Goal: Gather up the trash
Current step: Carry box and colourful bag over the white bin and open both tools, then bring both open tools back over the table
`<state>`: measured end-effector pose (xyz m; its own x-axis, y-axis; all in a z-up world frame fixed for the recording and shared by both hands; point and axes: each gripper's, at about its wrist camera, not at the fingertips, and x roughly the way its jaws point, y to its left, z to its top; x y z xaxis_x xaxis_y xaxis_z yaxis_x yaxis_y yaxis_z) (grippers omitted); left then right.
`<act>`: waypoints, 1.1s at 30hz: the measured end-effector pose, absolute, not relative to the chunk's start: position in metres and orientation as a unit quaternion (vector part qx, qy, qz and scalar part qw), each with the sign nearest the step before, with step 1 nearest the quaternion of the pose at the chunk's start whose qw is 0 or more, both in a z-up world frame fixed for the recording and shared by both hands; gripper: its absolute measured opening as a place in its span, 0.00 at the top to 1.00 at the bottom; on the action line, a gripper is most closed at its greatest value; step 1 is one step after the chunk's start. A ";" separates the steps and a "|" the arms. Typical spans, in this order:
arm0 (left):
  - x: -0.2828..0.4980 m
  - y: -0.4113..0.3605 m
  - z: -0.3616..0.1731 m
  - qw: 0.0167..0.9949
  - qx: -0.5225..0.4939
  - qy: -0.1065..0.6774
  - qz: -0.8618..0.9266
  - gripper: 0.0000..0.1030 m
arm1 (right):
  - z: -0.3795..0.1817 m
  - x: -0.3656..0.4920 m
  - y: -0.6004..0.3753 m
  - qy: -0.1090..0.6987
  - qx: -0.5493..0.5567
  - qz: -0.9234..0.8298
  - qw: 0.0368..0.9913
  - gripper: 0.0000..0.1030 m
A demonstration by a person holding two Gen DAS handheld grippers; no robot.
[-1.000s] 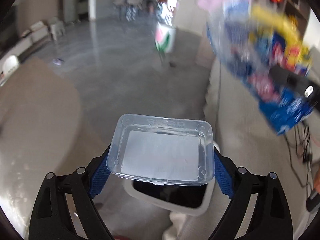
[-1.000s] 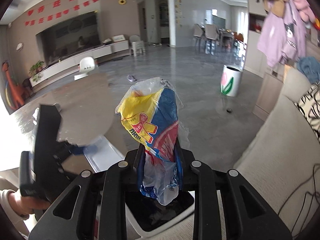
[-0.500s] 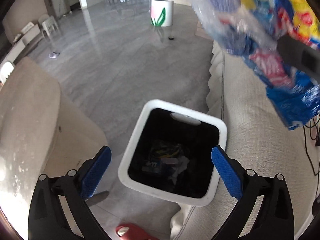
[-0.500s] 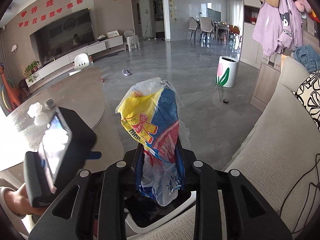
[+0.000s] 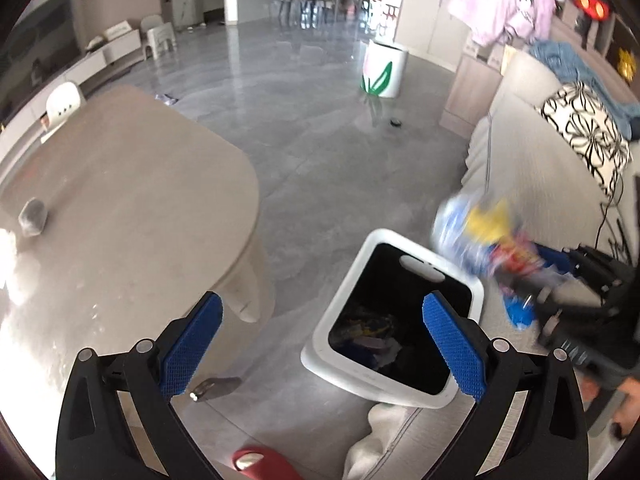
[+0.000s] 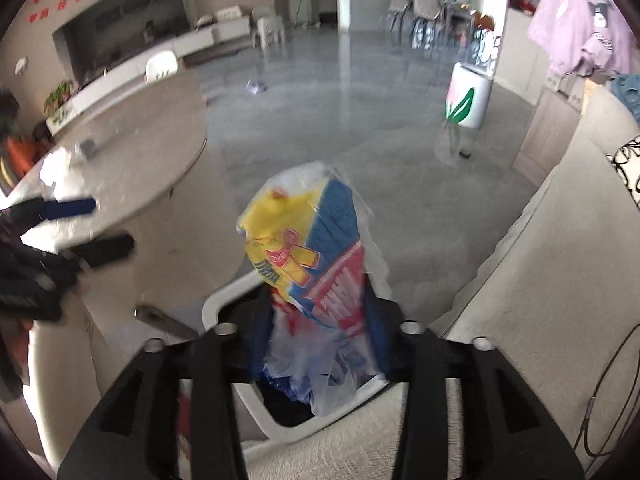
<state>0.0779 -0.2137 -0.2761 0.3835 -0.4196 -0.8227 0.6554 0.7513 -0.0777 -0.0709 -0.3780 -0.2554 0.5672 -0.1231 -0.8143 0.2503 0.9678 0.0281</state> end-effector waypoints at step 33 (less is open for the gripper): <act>0.131 -0.054 -0.223 0.896 0.002 0.396 -0.199 0.05 | -0.176 0.006 -0.263 0.352 0.000 0.000 0.936 0.04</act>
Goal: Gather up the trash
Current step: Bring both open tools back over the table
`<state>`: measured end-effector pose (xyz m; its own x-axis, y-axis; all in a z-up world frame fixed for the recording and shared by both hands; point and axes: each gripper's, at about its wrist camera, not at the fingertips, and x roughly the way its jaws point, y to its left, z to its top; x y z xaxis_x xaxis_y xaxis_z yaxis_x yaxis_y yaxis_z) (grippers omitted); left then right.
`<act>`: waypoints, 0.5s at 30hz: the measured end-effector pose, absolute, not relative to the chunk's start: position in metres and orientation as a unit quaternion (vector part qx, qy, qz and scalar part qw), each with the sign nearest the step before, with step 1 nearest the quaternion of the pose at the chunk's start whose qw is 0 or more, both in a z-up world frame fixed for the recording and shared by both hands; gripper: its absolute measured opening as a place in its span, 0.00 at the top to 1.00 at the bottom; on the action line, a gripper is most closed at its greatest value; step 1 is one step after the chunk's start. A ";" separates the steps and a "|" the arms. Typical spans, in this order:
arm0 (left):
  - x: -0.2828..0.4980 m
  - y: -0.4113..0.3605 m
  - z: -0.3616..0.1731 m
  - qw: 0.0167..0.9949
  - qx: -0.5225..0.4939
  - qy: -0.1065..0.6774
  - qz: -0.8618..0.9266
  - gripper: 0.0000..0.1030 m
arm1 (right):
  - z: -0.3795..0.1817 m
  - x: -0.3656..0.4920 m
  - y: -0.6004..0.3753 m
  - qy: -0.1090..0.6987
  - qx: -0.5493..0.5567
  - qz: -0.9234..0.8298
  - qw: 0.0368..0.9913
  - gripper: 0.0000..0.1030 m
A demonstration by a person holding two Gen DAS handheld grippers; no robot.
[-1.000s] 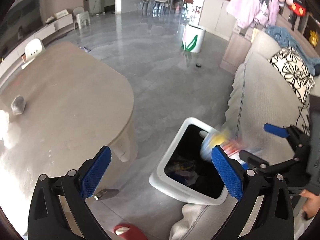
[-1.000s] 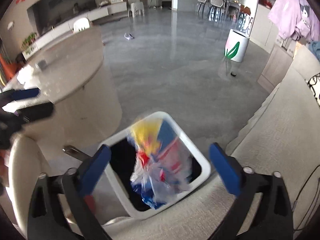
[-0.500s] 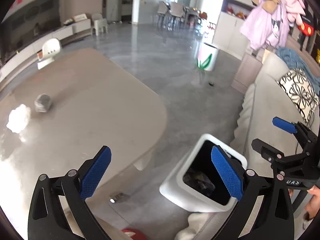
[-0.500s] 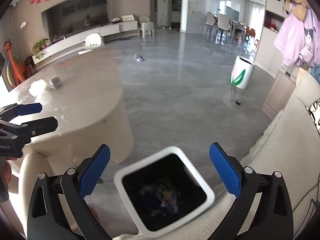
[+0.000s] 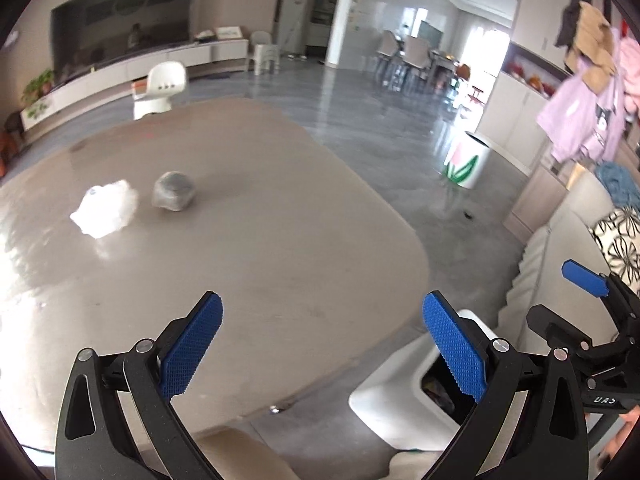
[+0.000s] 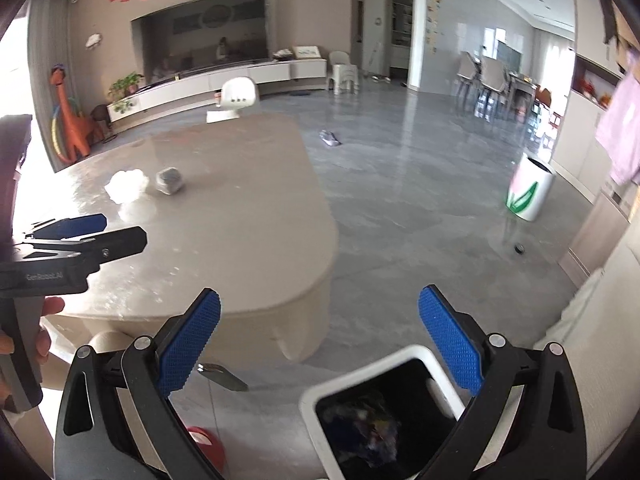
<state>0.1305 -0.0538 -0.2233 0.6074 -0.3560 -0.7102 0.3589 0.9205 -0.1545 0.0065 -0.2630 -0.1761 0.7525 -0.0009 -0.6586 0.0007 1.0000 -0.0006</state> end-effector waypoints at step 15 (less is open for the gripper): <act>0.193 0.049 -0.233 0.914 -0.016 0.388 -0.112 0.05 | -0.175 0.093 -0.156 0.319 -0.046 0.092 0.942 0.04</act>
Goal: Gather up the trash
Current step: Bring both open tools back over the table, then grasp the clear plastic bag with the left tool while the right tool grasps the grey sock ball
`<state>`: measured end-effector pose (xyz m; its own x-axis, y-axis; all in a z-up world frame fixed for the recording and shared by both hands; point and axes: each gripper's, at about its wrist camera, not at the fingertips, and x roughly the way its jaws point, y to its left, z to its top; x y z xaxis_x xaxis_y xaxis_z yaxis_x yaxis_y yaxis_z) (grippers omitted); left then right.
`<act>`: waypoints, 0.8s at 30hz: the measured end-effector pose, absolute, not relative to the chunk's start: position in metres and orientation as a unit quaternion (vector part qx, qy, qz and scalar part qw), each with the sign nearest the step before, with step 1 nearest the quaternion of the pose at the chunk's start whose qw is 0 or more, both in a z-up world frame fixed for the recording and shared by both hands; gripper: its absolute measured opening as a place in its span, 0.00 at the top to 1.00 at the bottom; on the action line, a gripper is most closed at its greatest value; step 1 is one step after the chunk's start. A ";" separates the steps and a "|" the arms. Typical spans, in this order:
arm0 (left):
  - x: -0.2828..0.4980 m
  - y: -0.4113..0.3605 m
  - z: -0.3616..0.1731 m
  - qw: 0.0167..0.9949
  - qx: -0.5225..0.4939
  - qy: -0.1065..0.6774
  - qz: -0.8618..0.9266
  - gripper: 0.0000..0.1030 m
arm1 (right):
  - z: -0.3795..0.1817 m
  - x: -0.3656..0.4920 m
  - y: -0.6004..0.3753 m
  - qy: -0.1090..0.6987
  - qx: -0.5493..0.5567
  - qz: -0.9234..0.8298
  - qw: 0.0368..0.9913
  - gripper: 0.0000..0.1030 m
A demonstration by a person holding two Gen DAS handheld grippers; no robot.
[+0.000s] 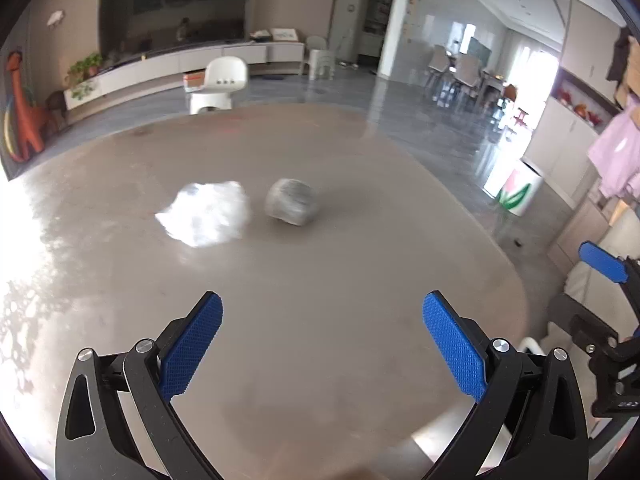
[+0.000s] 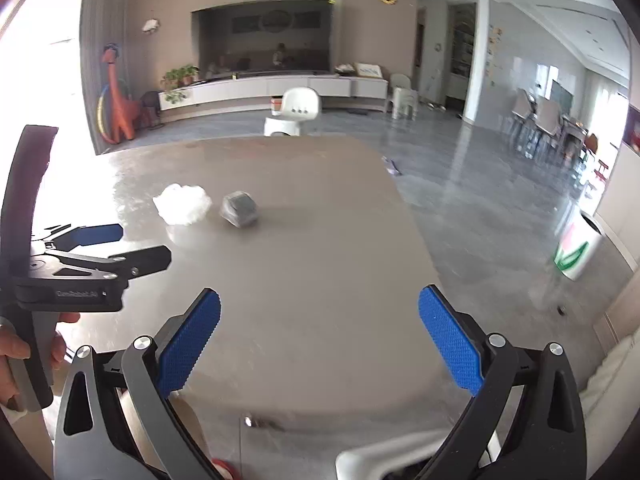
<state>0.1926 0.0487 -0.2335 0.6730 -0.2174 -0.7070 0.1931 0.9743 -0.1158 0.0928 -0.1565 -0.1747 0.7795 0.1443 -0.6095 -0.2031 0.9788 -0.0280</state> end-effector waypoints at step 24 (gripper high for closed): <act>0.339 0.119 -0.303 0.902 -0.005 0.427 -0.058 0.04 | -0.232 0.244 -0.053 0.348 -0.101 0.147 0.920 0.04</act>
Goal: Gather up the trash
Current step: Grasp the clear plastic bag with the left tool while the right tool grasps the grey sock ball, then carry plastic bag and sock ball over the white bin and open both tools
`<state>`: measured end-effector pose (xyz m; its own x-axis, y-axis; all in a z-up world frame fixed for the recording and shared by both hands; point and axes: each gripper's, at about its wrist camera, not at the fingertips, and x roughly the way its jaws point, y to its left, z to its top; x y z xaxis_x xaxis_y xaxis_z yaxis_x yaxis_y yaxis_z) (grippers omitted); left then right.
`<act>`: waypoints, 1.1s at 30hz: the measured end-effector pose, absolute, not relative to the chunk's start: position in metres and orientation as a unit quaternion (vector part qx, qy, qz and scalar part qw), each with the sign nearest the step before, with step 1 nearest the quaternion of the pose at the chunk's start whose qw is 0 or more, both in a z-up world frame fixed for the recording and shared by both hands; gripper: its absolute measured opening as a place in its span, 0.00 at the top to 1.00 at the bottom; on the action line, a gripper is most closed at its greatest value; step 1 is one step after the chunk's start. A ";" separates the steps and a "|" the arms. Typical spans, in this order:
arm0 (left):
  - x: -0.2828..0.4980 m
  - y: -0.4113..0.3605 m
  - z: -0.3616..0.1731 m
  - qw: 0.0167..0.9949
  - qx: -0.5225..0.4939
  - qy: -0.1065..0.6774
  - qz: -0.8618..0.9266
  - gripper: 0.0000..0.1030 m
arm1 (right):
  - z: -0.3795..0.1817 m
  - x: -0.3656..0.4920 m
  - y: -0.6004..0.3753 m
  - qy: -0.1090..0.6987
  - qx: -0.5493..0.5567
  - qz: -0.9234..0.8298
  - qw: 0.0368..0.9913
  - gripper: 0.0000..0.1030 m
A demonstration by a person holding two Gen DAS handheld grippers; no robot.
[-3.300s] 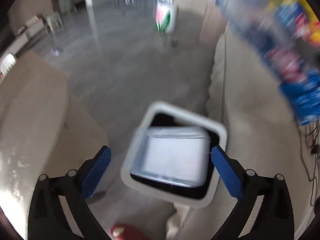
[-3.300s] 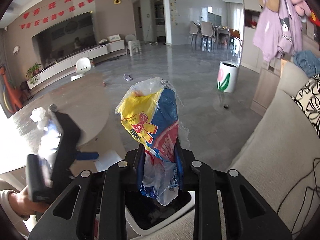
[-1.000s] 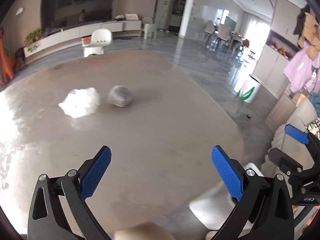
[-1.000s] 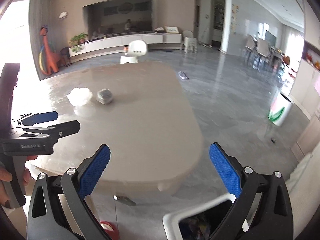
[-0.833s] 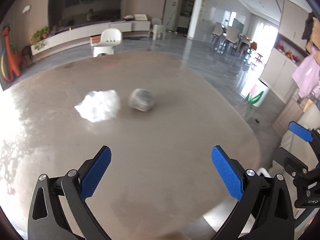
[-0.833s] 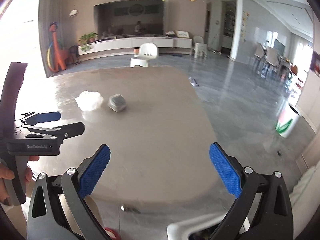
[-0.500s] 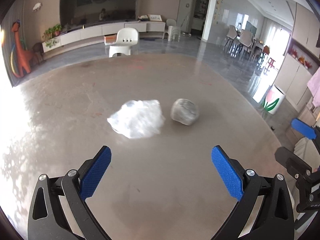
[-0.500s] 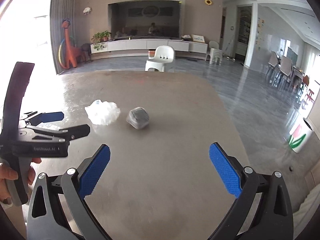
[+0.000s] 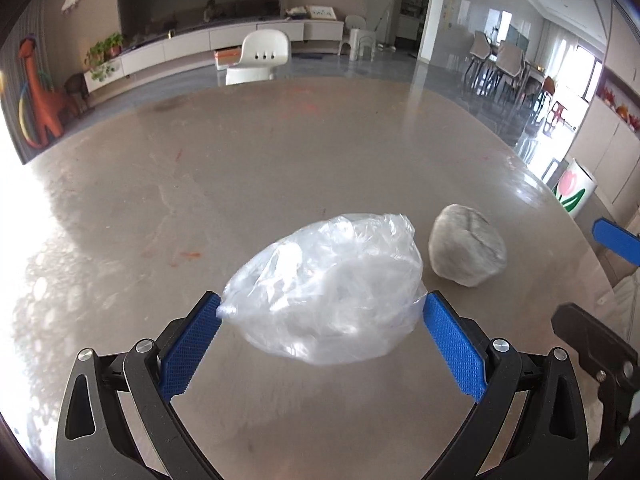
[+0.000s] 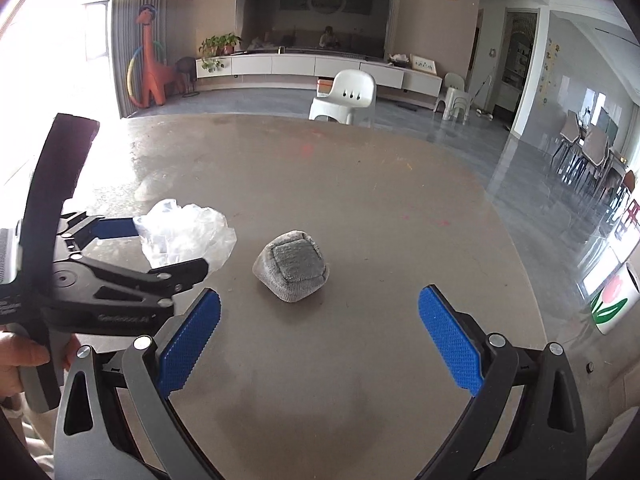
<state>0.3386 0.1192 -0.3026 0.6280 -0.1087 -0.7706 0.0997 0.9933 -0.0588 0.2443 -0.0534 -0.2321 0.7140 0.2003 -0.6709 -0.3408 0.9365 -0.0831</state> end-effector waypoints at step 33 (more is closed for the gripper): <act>0.236 0.118 -0.237 0.921 -0.022 0.371 -0.113 0.87 | -0.209 0.205 -0.064 0.377 -0.079 0.175 0.906 0.76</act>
